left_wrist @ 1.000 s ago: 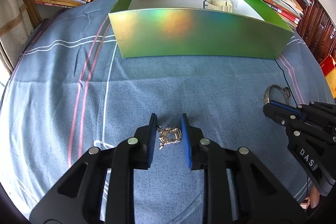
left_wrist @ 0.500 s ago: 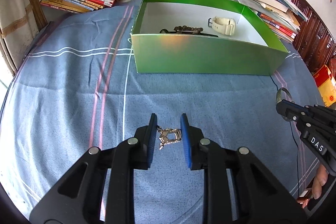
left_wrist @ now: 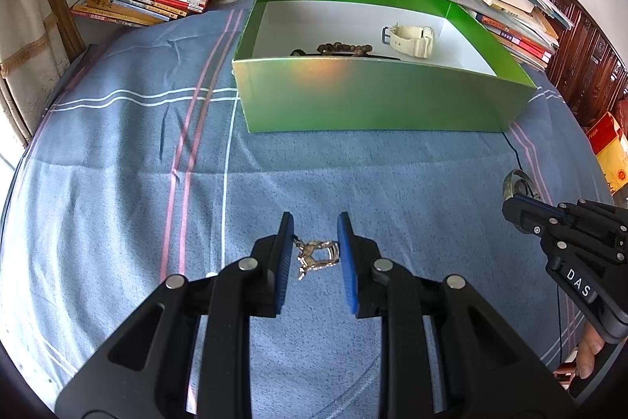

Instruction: Organize jewelry

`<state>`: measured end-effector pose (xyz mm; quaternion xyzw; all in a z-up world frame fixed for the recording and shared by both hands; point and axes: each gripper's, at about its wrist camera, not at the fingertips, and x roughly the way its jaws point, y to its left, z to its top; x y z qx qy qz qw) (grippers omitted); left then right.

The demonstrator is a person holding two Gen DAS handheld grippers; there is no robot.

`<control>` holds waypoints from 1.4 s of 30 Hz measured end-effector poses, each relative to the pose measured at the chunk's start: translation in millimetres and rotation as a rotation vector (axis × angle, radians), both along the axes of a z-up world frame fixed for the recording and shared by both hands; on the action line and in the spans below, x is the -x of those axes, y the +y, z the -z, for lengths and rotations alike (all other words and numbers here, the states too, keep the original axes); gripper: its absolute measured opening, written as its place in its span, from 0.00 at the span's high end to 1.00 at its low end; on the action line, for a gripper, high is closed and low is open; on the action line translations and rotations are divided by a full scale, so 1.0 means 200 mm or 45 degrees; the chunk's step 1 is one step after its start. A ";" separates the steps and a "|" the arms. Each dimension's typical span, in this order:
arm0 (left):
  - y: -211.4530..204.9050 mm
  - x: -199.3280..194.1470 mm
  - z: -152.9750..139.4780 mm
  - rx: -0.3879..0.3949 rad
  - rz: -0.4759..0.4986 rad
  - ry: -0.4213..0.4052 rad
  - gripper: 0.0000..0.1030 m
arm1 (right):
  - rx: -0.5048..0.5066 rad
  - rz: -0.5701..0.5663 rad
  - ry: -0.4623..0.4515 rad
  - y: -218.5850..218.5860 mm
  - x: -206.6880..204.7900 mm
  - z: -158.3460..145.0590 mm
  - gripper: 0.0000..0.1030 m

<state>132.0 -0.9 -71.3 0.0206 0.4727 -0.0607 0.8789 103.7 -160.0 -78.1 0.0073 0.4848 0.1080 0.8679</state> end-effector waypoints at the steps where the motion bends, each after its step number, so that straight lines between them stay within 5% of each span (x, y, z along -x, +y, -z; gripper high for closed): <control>1: 0.00 0.00 0.00 -0.001 0.001 0.003 0.78 | 0.000 -0.006 0.002 0.01 0.00 0.00 0.96; 12: 0.02 0.01 0.06 0.024 0.009 0.053 0.78 | 0.017 -0.078 0.031 0.07 0.03 0.03 0.95; 17: 0.09 0.03 0.05 0.027 -0.017 0.046 0.56 | 0.006 -0.039 0.028 0.01 0.06 0.02 0.60; 30: 0.04 0.13 0.07 0.061 0.142 0.100 0.44 | -0.009 -0.041 0.086 -0.04 0.08 0.06 0.60; 42: 0.00 0.10 0.12 0.050 0.144 0.132 0.43 | 0.096 -0.026 0.089 -0.13 0.12 0.07 0.55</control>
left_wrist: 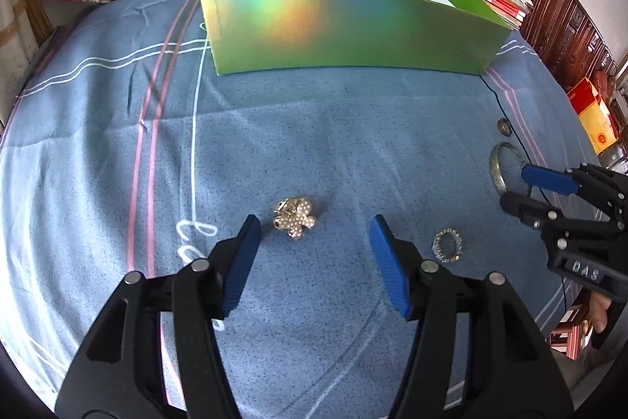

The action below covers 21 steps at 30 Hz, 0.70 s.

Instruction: Organize jewelry

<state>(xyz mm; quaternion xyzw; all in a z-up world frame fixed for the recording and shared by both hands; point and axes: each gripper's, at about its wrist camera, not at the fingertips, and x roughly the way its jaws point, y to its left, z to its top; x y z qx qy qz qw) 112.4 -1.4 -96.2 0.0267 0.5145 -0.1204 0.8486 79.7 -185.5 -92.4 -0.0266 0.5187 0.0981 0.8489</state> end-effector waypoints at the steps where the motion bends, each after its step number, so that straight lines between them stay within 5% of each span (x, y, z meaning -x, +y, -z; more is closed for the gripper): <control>1: 0.00 0.00 0.00 0.001 -0.001 0.000 0.43 | -0.007 0.008 -0.003 -0.01 -0.01 0.00 0.55; 8: -0.01 -0.02 0.00 0.001 -0.021 -0.009 0.48 | -0.030 -0.017 -0.005 0.05 -0.02 -0.01 0.55; 12: 0.02 -0.02 0.00 0.003 -0.033 -0.013 0.64 | -0.027 -0.031 0.001 0.07 -0.01 0.00 0.56; 15: 0.04 -0.03 -0.01 0.008 -0.043 -0.013 0.77 | -0.013 -0.045 -0.012 0.09 0.00 -0.01 0.68; 17: 0.03 -0.02 0.00 0.000 -0.045 -0.020 0.78 | -0.015 -0.048 -0.017 0.10 0.00 0.00 0.87; 21: 0.02 -0.01 -0.01 -0.015 -0.050 -0.029 0.78 | -0.049 -0.062 -0.013 0.11 0.00 -0.01 0.97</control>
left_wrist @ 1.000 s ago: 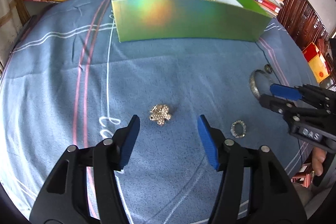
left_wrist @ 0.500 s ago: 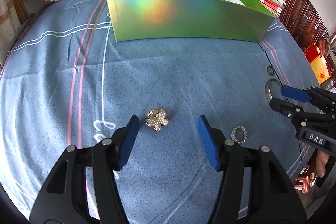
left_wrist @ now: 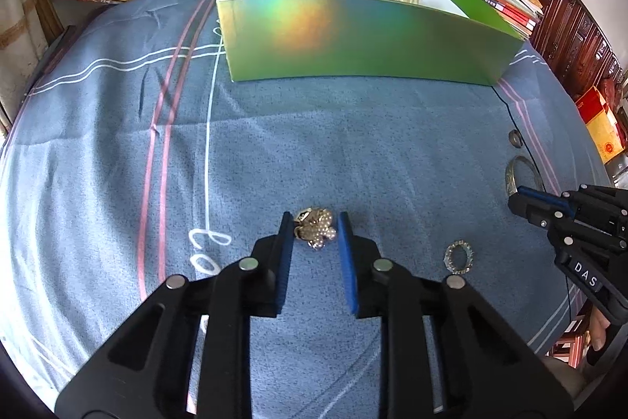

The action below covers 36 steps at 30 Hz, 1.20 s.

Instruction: Organize jewelry

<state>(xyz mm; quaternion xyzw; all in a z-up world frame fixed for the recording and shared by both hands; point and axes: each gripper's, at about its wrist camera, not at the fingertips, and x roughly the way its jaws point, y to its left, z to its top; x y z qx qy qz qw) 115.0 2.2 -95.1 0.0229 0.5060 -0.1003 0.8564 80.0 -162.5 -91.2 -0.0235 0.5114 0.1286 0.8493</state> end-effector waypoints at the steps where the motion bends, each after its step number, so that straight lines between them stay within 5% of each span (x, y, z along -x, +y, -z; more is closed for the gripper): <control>1: 0.00 0.00 0.00 -0.003 -0.003 0.000 0.78 | -0.001 0.000 -0.004 0.00 0.00 -0.01 0.97; 7: 0.00 0.00 -0.09 -0.016 -0.013 -0.059 0.78 | -0.048 -0.015 -0.100 0.00 -0.01 -0.15 0.97; 13: -0.01 -0.07 -0.30 -0.003 0.022 -0.180 0.78 | -0.067 -0.013 -0.315 -0.04 -0.10 -0.44 0.97; 19: -0.01 -0.36 -0.54 0.020 0.011 -0.300 0.78 | -0.101 0.019 -0.429 -0.11 -0.38 -0.64 0.97; 24: -0.04 -0.67 -0.53 -0.022 -0.054 -0.302 0.78 | -0.079 0.052 -0.325 -0.06 -0.70 -0.51 0.97; 32: 0.00 -0.98 -0.34 -0.011 -0.168 -0.202 0.78 | -0.066 0.095 -0.137 0.01 -0.93 -0.22 0.95; 36: 0.01 -1.00 -0.30 -0.005 -0.181 -0.191 0.56 | -0.100 0.111 -0.153 -0.04 -0.88 -0.26 0.83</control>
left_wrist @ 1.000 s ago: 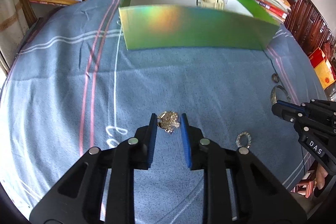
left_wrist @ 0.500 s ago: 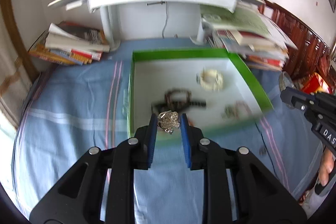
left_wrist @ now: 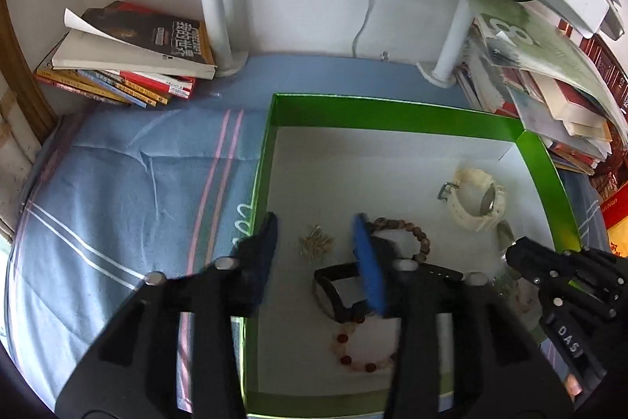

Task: Organize jewelry
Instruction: 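Carry the brooch and bangle over the green box and open both tools, then move the left tool to the rhinestone ring while the right tool approaches the black ring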

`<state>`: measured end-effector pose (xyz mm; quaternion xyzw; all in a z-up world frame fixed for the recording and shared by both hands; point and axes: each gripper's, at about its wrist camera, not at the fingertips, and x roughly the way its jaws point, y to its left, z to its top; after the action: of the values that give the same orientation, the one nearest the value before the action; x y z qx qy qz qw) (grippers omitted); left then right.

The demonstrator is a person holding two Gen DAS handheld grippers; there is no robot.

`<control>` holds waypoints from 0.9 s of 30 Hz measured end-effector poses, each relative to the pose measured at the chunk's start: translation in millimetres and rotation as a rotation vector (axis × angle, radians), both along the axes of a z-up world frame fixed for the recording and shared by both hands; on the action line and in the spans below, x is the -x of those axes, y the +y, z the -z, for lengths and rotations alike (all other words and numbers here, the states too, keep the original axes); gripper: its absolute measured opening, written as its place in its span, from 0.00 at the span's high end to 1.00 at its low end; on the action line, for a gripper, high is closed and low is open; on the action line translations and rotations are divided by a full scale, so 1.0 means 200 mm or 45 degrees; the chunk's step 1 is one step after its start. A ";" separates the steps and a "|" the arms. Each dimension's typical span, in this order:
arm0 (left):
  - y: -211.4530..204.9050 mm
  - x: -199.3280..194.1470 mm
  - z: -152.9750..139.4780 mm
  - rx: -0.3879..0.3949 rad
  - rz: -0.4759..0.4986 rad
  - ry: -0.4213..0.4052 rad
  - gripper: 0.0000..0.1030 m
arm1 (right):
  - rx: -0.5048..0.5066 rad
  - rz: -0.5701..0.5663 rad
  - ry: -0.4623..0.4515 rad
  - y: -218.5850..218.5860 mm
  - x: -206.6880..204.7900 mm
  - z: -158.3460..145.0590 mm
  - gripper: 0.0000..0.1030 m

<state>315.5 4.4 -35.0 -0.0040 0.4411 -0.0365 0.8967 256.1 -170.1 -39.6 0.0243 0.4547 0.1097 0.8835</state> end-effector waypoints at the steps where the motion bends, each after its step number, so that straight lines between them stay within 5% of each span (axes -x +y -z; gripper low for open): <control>1: 0.00 0.02 -0.01 -0.007 -0.002 -0.007 0.51 | -0.013 0.006 -0.016 -0.02 0.02 -0.03 0.79; 5: -0.02 0.14 -0.10 -0.021 0.026 -0.063 0.38 | -0.076 0.037 -0.133 -0.14 0.24 -0.17 0.48; 8: -0.06 0.30 -0.15 -0.077 0.041 -0.123 0.28 | -0.108 0.071 -0.162 -0.22 0.41 -0.19 0.40; 19: -0.20 0.74 0.12 -0.100 0.197 0.041 0.20 | -0.129 0.136 0.113 -0.33 0.62 0.24 0.40; 27: -0.21 0.90 0.27 -0.095 0.232 0.155 0.18 | -0.060 -0.034 0.089 -0.14 0.67 0.27 0.38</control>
<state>135.4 -38.4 -88.3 0.0674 0.4941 -0.1012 0.8608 122.7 -198.9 -94.3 0.0428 0.4829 0.1312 0.8648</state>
